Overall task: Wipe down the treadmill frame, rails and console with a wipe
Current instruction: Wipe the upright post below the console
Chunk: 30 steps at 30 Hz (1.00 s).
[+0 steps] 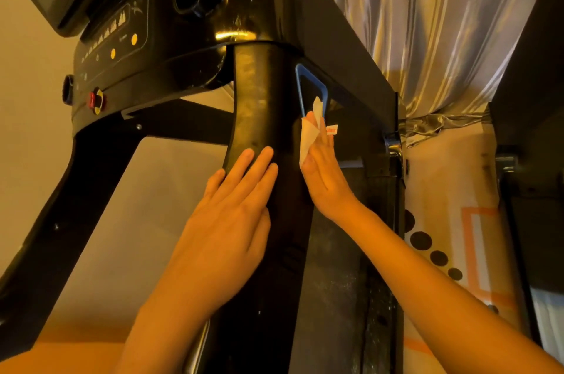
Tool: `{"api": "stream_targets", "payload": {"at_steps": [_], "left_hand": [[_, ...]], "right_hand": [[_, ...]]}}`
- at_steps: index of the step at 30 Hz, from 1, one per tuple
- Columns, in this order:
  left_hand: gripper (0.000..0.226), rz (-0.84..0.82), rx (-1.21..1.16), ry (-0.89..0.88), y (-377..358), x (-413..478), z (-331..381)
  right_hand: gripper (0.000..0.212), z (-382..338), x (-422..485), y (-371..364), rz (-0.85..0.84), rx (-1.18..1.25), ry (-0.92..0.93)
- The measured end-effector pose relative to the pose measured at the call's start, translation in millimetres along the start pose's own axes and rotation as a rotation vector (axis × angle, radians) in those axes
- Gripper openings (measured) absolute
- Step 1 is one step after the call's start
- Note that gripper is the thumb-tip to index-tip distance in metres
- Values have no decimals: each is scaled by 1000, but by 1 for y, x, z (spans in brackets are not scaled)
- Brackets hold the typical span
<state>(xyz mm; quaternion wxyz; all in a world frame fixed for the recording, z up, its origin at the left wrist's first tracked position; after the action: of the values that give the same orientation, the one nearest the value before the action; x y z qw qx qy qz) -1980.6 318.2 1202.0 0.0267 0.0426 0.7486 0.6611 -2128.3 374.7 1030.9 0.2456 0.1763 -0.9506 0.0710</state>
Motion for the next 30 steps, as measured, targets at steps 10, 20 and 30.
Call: {"api": "stream_targets", "payload": {"at_steps": [10,20,30], "left_hand": [[64,-1,-8,4,0,-4,2],[68,-24,-6,21,2,-2,3],[63,-22,-46,23,2,-3,2]], "right_hand": [[57,-12,0,-5,23,36,-33],[59,-9,5,3,-7,-35,-21],[55,-54,56,20,-170,-353,331]]}}
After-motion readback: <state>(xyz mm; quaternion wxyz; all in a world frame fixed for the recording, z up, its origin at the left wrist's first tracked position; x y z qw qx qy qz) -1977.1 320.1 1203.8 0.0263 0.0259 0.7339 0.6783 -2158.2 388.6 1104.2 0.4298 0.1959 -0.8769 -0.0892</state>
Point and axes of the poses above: each hand's wrist, its own x-axis towards the middle knuckle, its own y-axis out of the back of the hand, z = x × y, the point moved 2 cm from there along x, towards the middle knuckle, and after that the axes turned 3 degrees about -x, right-handed, at the moved point
